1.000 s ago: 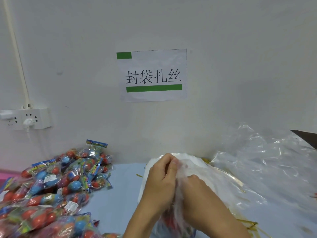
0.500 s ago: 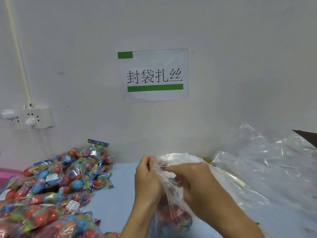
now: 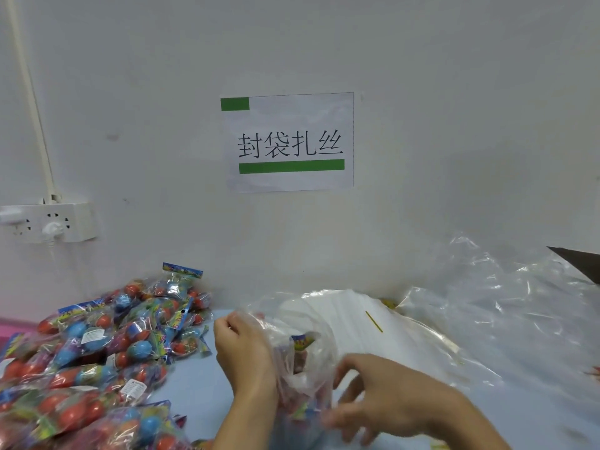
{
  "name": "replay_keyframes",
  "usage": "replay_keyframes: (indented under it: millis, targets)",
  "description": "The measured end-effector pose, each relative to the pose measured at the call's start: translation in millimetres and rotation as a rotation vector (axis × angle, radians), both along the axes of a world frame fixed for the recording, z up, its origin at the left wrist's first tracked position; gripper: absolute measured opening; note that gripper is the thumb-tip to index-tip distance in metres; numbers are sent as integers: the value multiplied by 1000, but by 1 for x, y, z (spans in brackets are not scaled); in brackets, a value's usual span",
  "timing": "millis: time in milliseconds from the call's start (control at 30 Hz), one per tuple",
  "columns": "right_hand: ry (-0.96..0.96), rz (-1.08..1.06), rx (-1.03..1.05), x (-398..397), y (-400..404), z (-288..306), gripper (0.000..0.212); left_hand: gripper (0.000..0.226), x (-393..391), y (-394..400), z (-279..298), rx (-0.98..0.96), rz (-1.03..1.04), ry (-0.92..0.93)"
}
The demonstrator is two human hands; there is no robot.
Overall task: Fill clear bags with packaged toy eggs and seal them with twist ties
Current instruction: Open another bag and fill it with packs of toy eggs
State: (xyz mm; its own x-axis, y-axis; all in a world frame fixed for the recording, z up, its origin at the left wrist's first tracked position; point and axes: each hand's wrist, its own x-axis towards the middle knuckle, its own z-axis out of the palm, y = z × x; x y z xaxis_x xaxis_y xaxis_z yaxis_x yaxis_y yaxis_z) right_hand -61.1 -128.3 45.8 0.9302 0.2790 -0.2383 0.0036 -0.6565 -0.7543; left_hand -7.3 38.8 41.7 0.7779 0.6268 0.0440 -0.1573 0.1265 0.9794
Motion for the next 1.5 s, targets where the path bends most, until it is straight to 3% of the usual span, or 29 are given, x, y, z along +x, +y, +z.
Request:
replay_keyframes:
  millis: [100, 233, 367, 433, 567, 700, 800, 933, 1067, 1200, 1333, 1400, 1500]
  targets:
    - [-290, -127, 11, 11, 21, -11, 12, 24, 0, -1, 0, -114, -33, 46]
    - [-492, -289, 103, 17, 12, -11, 25, 21, -2, -8, -1, -195, -196, 44]
    - [-710, -521, 372, 18, -4, 4, 23, 25, -2, -11, 3, 13, -174, -32]
    - [-683, -561, 473, 18, -13, 6, 22, 26, -5, -10, 8, 144, -159, -69]
    - [-524, -575, 93, 23, -29, -11, 29, 26, -8, -11, 5, 319, -177, -81]
    - [-643, -639, 196, 23, -28, -4, 29, 30, -8, -16, 7, 367, -101, -228]
    - [-544, -578, 1, 23, -27, -14, 31, 31, -7, -15, 0, 417, -125, -129]
    - [-650, -649, 116, 26, -30, -12, 26, 31, -8, -16, 5, 428, -133, -260]
    - [-523, -613, -52, 28, -32, -21, 28, 29, -6, -14, -2, 455, -182, -161]
    - [-664, -683, 85, 29, -32, -12, 24, 29, -7, -17, 7, 461, -165, -293]
    - [-464, -620, -158, 28, -32, -23, 29, 23, -3, -16, -5, 460, -284, -52]
    - [-560, -649, -105, 26, -33, -17, 22, 16, -6, -18, 0, 395, -311, -88]
    - [-845, -692, -30, 21, -33, 2, 51, 10, -18, -20, 20, 353, -311, -274]
